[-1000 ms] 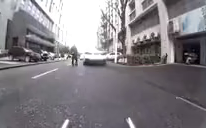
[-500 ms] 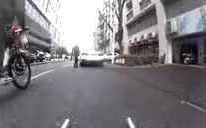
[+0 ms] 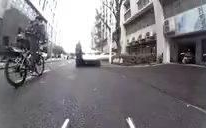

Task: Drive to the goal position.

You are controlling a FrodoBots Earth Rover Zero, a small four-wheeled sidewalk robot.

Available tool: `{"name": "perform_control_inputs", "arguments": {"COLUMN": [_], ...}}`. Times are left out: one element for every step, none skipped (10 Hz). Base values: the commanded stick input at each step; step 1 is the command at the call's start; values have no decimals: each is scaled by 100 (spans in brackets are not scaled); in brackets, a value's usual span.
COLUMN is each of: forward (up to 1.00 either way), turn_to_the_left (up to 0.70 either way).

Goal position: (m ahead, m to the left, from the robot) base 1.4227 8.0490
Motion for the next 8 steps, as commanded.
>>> {"name": "perform_control_inputs", "arguments": {"forward": [41,40,40,40,40,40,40,40], "turn_to_the_left": [-25,-24,-24,-24,-24,-24,-24,-24]}}
